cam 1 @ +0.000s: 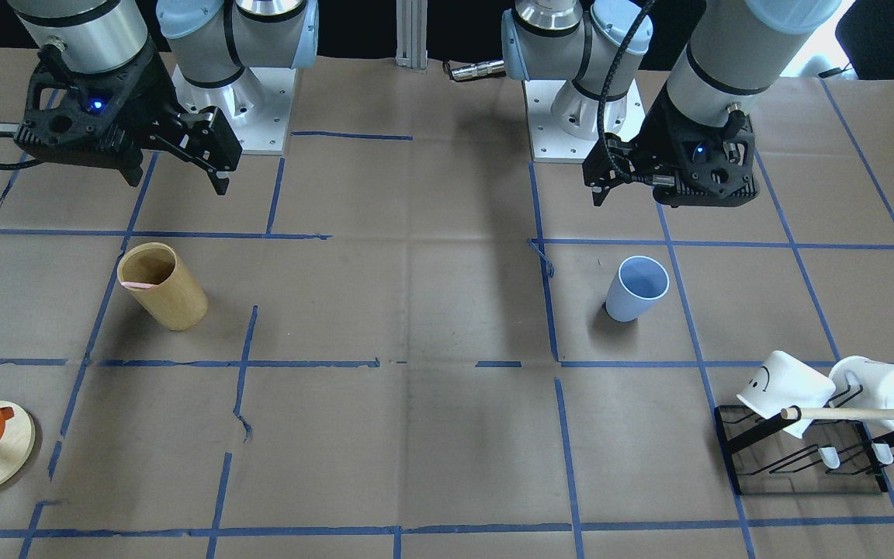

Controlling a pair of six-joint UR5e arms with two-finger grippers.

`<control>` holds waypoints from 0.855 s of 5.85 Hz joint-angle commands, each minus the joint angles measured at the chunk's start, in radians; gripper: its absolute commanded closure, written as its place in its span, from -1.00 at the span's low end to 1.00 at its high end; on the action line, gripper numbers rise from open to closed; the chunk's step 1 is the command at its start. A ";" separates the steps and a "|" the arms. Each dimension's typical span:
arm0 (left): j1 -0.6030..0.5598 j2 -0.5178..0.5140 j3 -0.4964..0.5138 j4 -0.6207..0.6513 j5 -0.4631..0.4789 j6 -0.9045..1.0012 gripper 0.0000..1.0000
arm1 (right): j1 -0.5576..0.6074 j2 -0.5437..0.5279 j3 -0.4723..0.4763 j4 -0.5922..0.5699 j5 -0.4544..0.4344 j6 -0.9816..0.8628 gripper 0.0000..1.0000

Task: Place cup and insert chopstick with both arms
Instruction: 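Grasp the light blue cup with left gripper while right gripper approaches chopstick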

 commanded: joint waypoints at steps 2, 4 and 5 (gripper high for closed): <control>0.053 -0.010 -0.263 0.306 0.001 0.077 -0.97 | 0.000 0.002 0.002 -0.001 -0.002 -0.041 -1.00; 0.085 -0.067 -0.415 0.509 0.001 0.142 -0.97 | -0.014 0.005 0.005 -0.005 -0.015 -0.198 -1.00; 0.087 -0.093 -0.434 0.543 0.001 0.142 -0.97 | -0.040 -0.003 0.006 -0.005 -0.018 -0.354 -1.00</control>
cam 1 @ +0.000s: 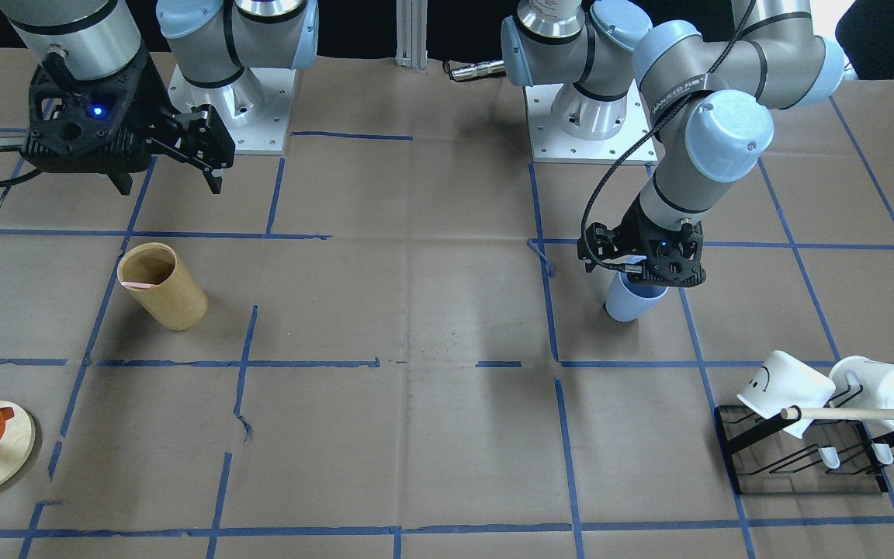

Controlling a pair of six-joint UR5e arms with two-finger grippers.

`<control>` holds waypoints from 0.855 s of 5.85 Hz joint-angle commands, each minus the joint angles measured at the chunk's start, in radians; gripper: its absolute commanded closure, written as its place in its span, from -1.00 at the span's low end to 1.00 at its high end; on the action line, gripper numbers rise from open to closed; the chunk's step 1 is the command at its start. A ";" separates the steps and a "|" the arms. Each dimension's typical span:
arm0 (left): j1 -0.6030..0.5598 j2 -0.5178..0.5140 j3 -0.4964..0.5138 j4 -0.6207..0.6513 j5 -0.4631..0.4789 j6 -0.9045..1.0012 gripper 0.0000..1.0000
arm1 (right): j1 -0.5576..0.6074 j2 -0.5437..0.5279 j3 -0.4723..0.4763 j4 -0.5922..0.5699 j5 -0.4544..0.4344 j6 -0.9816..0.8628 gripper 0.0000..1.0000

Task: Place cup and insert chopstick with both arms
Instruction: 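Grasp the light blue cup with left gripper while right gripper approaches chopstick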

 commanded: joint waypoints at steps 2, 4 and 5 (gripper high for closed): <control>0.003 -0.075 -0.038 0.055 0.002 0.007 -0.50 | -0.213 -0.039 0.081 -0.011 0.017 -0.415 -1.00; 0.003 -0.076 -0.036 0.054 0.003 0.007 0.96 | -0.312 -0.072 0.229 -0.162 0.097 -0.545 -1.00; 0.003 -0.064 -0.030 0.054 0.005 0.009 1.00 | -0.308 -0.075 0.294 -0.310 0.129 -0.538 -1.00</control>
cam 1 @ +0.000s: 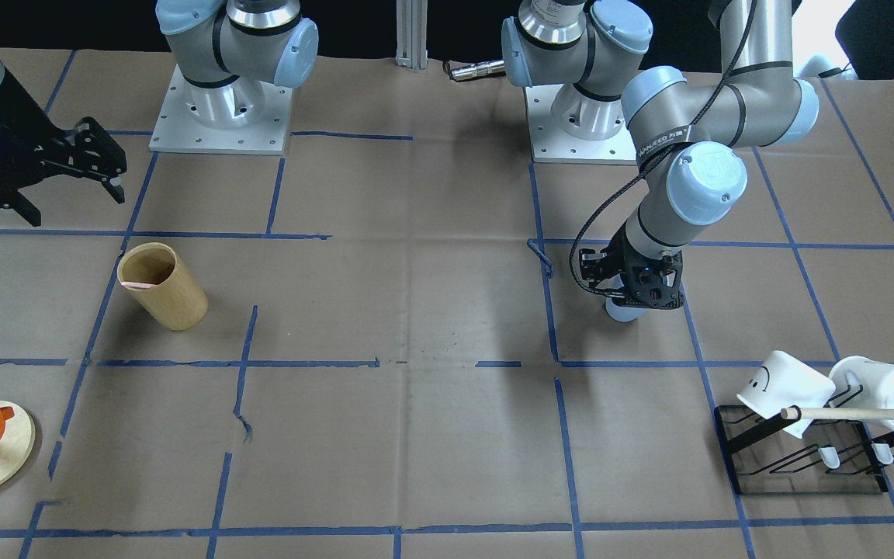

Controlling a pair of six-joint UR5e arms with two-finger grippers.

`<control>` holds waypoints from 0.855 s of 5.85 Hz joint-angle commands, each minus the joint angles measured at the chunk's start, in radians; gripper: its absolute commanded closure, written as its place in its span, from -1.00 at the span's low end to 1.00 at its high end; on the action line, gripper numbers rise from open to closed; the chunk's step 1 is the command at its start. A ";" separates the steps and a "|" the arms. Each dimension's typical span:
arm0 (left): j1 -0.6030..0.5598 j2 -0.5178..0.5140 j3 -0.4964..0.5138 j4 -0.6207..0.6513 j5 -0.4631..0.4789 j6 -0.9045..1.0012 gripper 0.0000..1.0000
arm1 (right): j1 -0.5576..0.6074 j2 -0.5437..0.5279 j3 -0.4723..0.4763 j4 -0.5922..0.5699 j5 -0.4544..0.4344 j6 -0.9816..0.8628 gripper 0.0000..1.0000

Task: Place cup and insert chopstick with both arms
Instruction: 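Carry blue cup toward table center while right gripper grasps pink chopstick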

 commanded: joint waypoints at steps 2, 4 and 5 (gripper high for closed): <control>-0.006 0.012 0.036 0.000 0.003 -0.061 1.00 | -0.004 -0.002 0.191 -0.331 0.087 0.100 -1.00; -0.105 -0.019 0.076 0.007 -0.012 -0.273 1.00 | -0.004 0.000 0.238 -0.333 0.092 0.119 -1.00; -0.184 -0.045 0.146 -0.003 -0.017 -0.406 1.00 | -0.001 0.004 0.255 -0.354 0.094 0.119 -1.00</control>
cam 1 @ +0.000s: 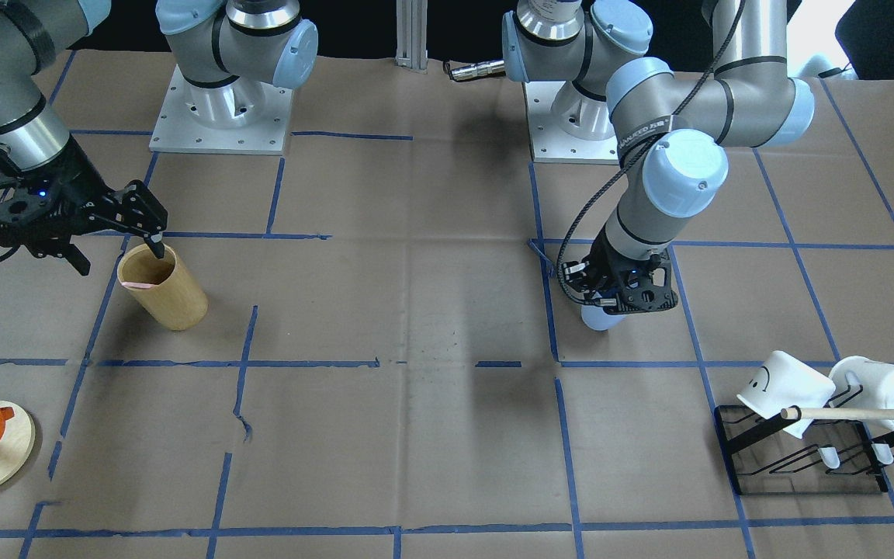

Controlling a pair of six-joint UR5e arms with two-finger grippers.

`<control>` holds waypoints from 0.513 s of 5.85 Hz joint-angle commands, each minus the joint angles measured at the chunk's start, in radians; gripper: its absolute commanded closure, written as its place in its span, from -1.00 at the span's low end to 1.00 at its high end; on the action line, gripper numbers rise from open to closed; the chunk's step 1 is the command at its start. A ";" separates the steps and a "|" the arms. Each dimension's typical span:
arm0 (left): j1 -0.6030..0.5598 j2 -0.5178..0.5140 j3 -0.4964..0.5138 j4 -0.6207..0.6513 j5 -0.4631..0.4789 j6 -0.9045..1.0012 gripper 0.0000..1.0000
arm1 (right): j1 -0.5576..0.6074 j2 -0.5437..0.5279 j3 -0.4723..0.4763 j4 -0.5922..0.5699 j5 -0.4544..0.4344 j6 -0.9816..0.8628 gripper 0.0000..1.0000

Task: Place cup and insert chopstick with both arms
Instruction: 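Carry blue cup toward table center while right gripper grasps pink chopstick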

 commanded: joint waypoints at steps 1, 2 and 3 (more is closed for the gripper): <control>-0.168 -0.107 0.128 0.005 -0.007 -0.264 1.00 | 0.002 0.028 0.022 -0.050 0.004 0.003 -1.00; -0.258 -0.209 0.232 0.023 -0.004 -0.394 1.00 | 0.003 0.046 0.022 -0.097 0.004 0.003 -1.00; -0.347 -0.298 0.353 0.024 -0.001 -0.487 1.00 | 0.003 0.057 0.022 -0.110 0.005 0.005 -0.86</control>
